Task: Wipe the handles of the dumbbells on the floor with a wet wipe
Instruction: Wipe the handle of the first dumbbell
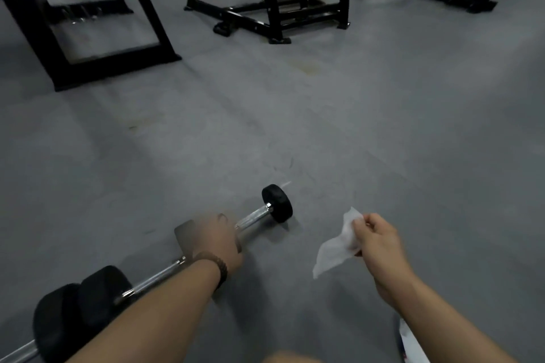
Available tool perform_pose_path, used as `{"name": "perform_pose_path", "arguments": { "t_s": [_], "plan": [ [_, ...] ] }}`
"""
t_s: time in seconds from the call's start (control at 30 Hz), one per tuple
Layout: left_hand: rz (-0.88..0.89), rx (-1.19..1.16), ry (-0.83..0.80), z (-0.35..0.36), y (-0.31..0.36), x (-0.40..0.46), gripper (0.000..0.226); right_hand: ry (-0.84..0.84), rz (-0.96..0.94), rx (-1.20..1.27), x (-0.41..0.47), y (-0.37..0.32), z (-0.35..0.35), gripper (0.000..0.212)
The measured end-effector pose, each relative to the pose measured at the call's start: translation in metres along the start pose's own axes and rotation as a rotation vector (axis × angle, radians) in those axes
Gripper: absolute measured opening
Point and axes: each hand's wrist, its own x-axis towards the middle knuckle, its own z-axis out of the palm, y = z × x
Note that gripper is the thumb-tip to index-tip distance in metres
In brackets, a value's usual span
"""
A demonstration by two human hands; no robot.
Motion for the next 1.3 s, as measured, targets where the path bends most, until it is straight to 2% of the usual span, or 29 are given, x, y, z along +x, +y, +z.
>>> {"name": "perform_pose_path", "arguments": {
  "t_s": [0.1,0.27,0.4,0.7,0.83,0.9,1.03,1.1,1.17,1.2,1.27,1.3],
  "plan": [
    [0.003,0.011,-0.013,0.01,-0.004,0.008,0.081,-0.118,0.046,0.052,0.012,-0.025,0.021,0.01],
    [0.018,0.054,-0.025,0.012,-0.007,0.015,0.089,-0.236,0.064,-0.036,0.035,-0.059,0.041,0.027],
    [0.019,0.043,-0.058,0.003,-0.012,0.018,0.101,-0.303,0.027,-0.198,0.056,-0.094,0.049,0.027],
    [-0.103,-0.017,-0.06,-0.002,-0.04,0.076,0.124,-0.499,-0.26,-0.554,0.14,-0.148,0.102,0.016],
    [-0.141,-0.056,-0.041,0.003,-0.055,0.103,0.123,-0.462,-0.673,-0.647,0.159,-0.115,0.153,0.015],
    [-0.156,-0.087,-0.036,0.006,-0.06,0.112,0.124,-0.485,-0.806,-0.72,0.158,-0.08,0.185,0.017],
    [-0.185,-0.149,0.009,0.014,-0.058,0.114,0.12,-0.791,-0.966,-0.883,0.148,0.017,0.239,0.042],
    [-0.189,-0.188,-0.006,0.015,-0.059,0.116,0.12,-0.938,-1.008,-1.023,0.148,0.055,0.252,0.045],
    [-0.189,-0.21,-0.019,0.017,-0.062,0.119,0.123,-1.035,-0.938,-1.084,0.149,0.069,0.255,0.051],
    [-0.193,-0.222,-0.029,0.018,-0.063,0.12,0.124,-1.046,-0.898,-1.039,0.149,0.068,0.256,0.048],
    [-0.198,-0.242,-0.031,0.019,-0.065,0.121,0.123,-0.942,-0.892,-0.926,0.154,0.066,0.263,0.032],
    [-0.204,-0.251,-0.03,0.02,-0.065,0.122,0.123,-0.891,-0.903,-0.942,0.159,0.068,0.271,0.038]
  ]
}}
